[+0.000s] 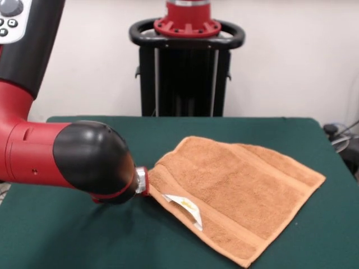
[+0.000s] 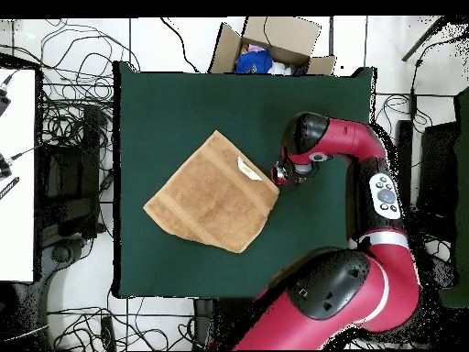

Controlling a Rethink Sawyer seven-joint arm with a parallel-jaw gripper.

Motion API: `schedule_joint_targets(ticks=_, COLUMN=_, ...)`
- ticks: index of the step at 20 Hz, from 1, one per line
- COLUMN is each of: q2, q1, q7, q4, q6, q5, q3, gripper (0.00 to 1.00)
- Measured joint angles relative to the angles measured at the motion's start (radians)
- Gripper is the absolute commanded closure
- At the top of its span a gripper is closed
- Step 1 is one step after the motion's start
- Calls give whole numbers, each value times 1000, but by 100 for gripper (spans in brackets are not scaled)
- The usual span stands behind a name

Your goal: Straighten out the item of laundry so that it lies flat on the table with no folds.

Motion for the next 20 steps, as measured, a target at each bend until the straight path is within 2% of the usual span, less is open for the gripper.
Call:
schedule_joint_targets(ticks=8, q2=-1, q1=30, q7=0, q4=-13, q6=56, q5=-12, q3=-64, gripper=0)
schedule_joint_targets(ticks=14, q2=-13, q1=67, q7=0, q4=-27, q6=231, q5=-100, q3=-151, gripper=0)
schedule_joint_targets(ticks=20, q2=-43, q1=73, q7=0, q4=-31, q6=337, q5=-152, q3=-196, gripper=0)
